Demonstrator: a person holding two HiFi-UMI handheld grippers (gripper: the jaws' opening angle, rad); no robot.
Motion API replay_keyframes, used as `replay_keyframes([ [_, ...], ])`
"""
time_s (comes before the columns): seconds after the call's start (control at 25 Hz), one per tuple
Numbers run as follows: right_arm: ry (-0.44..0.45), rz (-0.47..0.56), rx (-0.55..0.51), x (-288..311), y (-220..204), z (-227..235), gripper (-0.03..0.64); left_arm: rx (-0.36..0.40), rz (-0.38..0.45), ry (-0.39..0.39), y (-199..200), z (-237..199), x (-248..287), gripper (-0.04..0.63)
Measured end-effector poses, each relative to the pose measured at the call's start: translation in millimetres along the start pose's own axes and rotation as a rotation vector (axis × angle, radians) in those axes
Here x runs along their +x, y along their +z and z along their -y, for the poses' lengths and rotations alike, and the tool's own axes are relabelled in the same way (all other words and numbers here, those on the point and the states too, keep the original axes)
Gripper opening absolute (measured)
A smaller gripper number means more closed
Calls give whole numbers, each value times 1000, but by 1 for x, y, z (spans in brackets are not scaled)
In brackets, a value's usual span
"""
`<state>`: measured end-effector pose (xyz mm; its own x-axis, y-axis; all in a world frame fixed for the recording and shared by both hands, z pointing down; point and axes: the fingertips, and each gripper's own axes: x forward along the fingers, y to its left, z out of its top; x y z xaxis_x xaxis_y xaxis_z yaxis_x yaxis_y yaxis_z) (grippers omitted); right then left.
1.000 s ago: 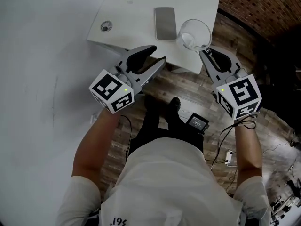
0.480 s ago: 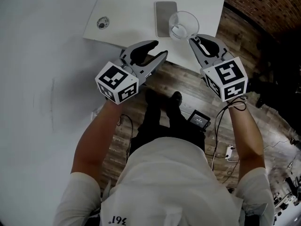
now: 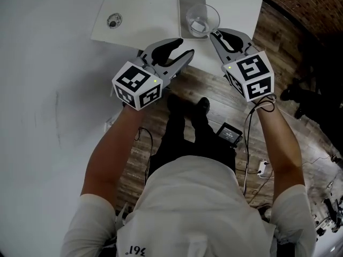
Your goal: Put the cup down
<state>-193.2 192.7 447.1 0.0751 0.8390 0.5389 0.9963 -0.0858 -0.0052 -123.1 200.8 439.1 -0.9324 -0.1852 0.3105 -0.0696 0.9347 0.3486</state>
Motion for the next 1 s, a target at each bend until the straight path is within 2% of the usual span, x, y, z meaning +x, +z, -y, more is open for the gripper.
replay_keyframes([
  [0.32, 1, -26, 5, 23, -12, 5, 41, -21, -21, 16, -11, -15, 5, 170],
  [1.0, -25, -37, -22, 37, -34, 2, 41, -40, -26, 9, -18, -13, 12, 170],
])
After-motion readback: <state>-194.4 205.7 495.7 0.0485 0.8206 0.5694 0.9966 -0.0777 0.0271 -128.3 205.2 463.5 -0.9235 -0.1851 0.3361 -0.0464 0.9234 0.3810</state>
